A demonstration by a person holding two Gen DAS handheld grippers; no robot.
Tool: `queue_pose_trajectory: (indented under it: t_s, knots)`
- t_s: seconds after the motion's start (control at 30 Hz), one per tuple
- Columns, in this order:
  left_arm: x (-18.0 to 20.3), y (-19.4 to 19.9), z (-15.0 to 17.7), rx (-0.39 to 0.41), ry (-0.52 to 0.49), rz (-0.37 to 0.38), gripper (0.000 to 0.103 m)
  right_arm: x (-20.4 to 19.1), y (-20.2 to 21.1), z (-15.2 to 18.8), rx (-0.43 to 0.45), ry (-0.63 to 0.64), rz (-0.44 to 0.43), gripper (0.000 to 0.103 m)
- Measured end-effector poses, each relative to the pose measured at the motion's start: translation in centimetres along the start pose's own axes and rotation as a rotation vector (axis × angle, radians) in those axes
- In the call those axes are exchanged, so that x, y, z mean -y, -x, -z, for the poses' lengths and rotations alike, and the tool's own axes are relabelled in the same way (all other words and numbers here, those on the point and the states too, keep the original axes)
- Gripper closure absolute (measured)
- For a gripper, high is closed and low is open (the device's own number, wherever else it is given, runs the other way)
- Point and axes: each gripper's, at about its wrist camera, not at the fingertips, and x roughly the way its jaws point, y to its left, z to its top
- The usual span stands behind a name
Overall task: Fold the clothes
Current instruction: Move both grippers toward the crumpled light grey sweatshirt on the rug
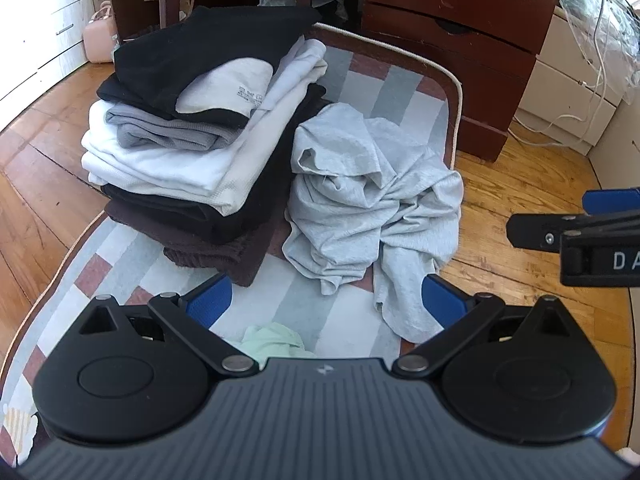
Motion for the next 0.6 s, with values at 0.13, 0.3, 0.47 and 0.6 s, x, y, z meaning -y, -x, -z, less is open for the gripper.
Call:
queue_pose_trajectory:
  t_s: [0.13,0.3,0.47,0.6]
  knots:
    - [0.1,0.1,0.1,0.004,-0.009,-0.017,0.000,-0.3,0.1,0.4,0.012,0.003,-0.015,0.008]
    - [-0.1,0.3,0.4,-0.001,-0.014,-0.029,0.000,-0.6,0.1,0.8,0.023,0.007,-0.030,0.008]
    - [-0.6,0.2,0.6,-0.018,0.003,-0.038,0.000,-0.7,-0.2,0.8,0.020,0.015,-0.032,0.008]
    - [-1.0,0.0,0.6,-0.028,0.013,-0.045,0.000,-0.4,-0.1,0.7,0.039,0.003,-0.023,0.008]
